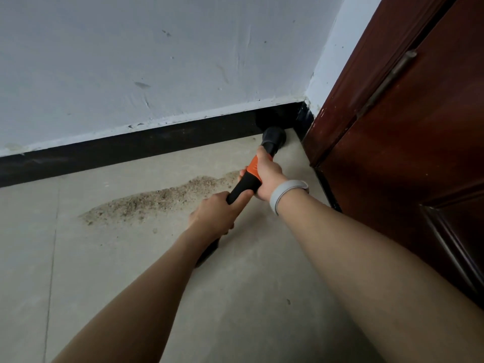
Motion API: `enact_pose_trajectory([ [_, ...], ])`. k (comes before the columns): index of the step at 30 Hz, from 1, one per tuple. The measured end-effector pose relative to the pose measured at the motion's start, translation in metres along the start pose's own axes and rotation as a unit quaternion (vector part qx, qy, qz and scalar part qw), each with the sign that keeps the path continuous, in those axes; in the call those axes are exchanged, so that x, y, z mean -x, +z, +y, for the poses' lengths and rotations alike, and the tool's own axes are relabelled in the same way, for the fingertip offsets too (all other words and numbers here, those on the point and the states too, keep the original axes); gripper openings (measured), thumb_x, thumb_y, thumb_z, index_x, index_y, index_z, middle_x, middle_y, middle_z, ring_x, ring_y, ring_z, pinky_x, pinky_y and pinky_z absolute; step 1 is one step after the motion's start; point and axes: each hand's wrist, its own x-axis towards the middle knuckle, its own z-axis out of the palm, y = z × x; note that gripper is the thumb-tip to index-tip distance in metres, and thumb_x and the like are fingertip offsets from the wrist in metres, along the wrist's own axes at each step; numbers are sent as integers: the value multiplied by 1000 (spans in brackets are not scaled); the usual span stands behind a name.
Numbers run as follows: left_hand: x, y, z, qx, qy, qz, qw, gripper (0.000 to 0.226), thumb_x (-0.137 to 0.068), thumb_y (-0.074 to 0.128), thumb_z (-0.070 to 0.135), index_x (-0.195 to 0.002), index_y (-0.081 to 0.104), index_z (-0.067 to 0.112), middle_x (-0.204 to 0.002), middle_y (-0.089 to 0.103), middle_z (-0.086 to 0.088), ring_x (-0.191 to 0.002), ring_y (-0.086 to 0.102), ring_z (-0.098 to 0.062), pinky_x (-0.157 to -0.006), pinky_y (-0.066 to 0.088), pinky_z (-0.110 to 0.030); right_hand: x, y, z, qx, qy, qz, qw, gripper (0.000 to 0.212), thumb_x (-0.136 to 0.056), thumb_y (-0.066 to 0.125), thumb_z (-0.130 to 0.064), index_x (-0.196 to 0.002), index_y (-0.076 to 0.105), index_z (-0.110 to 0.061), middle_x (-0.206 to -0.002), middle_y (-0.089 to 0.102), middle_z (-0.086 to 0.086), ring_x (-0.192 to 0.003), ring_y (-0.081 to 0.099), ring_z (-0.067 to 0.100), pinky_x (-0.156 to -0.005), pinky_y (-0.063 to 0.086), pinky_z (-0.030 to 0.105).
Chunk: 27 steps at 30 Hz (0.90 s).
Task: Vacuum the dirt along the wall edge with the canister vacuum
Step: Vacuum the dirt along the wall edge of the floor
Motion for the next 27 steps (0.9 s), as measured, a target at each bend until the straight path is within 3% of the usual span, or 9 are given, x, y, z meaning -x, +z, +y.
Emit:
enact_pose_trajectory([
  [9,0,8,13,111,29,-98,989,50,-90,40,61,-78,53,15,-54,60,0,-37,52,-11,-50,44,-21,9,-23,-5,27,-10,79,996,37,-93,51,-44,-86,44,-9,-69,55,10,-47,55,19,-55,53,31],
  [12,8,2,1,91,37,-122,988,51,-90,40,62,-83,56,15,-52,60,1,-37,52,-11,-51,46,-21,17,-25,9,-11,-2,86,996,36,-93,51,-43,-87,46,-7,-72,57,11,-52,58,21,-56,53,32],
  [15,16,-1,-7,55,45,-136,988,49,-88,39,64,-84,56,18,-48,59,5,-38,53,-10,-54,47,-22,24,-31,23,-65,5,79,995,34,-92,51,-40,-86,46,-6,-76,56,13,-54,58,24,-46,50,29],
  [19,28,5,-8,-26,64,-113,991,48,-85,36,71,-80,53,27,-52,60,7,-39,53,-5,-54,45,-22,33,-41,35,-116,-2,67,991,33,-90,52,-38,-88,48,-5,-63,50,9,-39,51,20,-45,48,28],
  [27,52,19,-1,-68,50,-77,993,53,-86,27,73,-78,51,26,-66,66,5,-54,62,-10,-58,48,-24,46,-49,37,-89,17,29,995,29,-88,54,-36,-93,46,-8,-61,49,8,-35,51,19,-46,49,28],
])
